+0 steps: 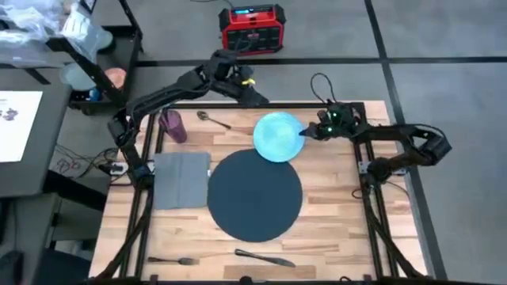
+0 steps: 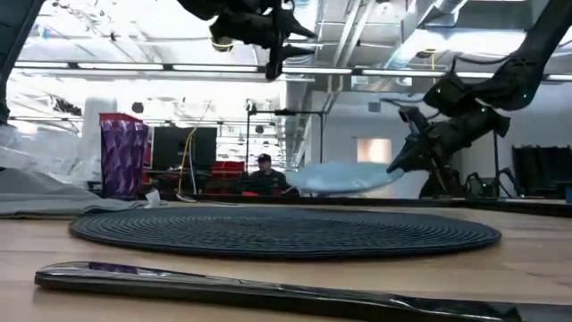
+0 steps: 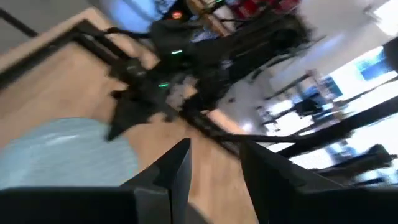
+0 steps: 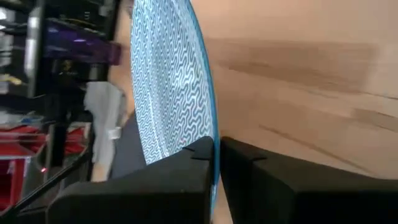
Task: Set table place
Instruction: Put the blue patterned plate on the dark blue table mat
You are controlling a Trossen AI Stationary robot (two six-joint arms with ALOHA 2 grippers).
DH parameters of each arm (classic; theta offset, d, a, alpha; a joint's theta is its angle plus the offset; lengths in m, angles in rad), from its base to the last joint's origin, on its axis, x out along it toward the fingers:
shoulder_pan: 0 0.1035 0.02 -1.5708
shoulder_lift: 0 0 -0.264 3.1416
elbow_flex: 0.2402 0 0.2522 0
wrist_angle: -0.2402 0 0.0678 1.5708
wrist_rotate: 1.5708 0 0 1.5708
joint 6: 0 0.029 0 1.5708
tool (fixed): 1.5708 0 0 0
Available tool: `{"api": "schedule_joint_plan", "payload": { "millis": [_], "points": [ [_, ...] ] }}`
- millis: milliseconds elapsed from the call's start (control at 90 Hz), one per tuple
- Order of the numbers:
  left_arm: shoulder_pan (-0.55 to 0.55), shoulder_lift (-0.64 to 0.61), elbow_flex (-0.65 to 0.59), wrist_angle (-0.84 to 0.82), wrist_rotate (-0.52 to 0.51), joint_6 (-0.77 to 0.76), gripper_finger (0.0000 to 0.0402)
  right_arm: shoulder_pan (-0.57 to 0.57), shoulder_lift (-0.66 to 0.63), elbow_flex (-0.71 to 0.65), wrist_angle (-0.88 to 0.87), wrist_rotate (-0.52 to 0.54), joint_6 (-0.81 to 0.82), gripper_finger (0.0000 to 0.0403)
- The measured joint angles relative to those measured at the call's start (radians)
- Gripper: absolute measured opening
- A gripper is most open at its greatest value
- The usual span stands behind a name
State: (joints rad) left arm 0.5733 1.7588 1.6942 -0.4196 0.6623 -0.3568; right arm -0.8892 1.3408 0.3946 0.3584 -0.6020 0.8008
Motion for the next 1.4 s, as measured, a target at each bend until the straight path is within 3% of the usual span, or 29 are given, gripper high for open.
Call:
{"api": "schedule_joint_plan", "payload": {
  "millis": [200,456,589,822,1067,1400],
  "points": [
    [-0.087,0.0,-0.113,0.112,-0.131,0.173,0.012,-0.001,-0.055,0.0,-0.017,-0.005,0.028,0.0],
    [-0.148,-0.001,-0.498,0.768,-0.156,0.005,0.0106,0.021,-0.06,0.001,-0.085,-0.006,-0.012,0.0],
    [-0.176,-0.063,-0.718,1.009,-0.18,-0.032,0.0097,0.029,-0.061,0.001,-0.078,-0.012,-0.016,0.0],
    [-0.294,-0.291,-1.113,1.364,-0.468,0.015,0.0086,0.093,-0.06,0.001,-0.058,-0.005,0.026,0.0],
    [-0.47,-0.462,-1.312,1.403,-0.778,0.119,0.0085,0.233,-0.06,0.003,0.002,-0.001,0.14,0.0],
    [-0.677,-0.514,-1.34,1.404,-1.03,0.258,0.0085,0.496,-0.06,0.003,0.001,0.192,0.253,0.0]
  ]
}}
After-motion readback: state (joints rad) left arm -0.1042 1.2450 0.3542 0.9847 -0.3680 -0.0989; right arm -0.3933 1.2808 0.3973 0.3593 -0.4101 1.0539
